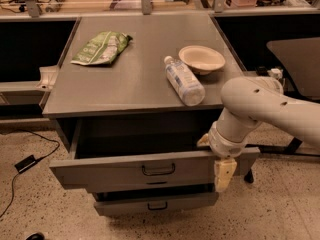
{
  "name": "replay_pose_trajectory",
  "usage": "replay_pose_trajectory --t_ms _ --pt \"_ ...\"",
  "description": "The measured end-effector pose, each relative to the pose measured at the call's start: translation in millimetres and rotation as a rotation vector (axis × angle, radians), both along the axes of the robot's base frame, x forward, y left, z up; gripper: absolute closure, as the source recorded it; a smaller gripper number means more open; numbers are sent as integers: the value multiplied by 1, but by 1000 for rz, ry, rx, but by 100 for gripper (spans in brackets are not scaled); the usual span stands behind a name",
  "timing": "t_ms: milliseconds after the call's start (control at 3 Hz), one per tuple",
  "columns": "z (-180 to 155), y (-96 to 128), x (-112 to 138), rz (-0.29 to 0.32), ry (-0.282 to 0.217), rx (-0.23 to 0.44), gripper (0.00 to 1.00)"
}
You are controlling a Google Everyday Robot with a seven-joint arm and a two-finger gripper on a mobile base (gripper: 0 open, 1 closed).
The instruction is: Open top drawer
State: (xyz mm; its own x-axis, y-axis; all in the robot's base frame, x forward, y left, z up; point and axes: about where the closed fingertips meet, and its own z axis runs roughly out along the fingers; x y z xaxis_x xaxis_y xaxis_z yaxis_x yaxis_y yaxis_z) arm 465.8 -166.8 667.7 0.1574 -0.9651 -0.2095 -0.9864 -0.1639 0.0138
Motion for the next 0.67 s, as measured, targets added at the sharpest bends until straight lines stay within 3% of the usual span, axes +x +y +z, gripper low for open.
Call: replay_pose_trajectory --t_ms 333,667 --pt "10 2 -36 20 58 -25 28" --pt "18 -5 -74 -11 110 -28 36"
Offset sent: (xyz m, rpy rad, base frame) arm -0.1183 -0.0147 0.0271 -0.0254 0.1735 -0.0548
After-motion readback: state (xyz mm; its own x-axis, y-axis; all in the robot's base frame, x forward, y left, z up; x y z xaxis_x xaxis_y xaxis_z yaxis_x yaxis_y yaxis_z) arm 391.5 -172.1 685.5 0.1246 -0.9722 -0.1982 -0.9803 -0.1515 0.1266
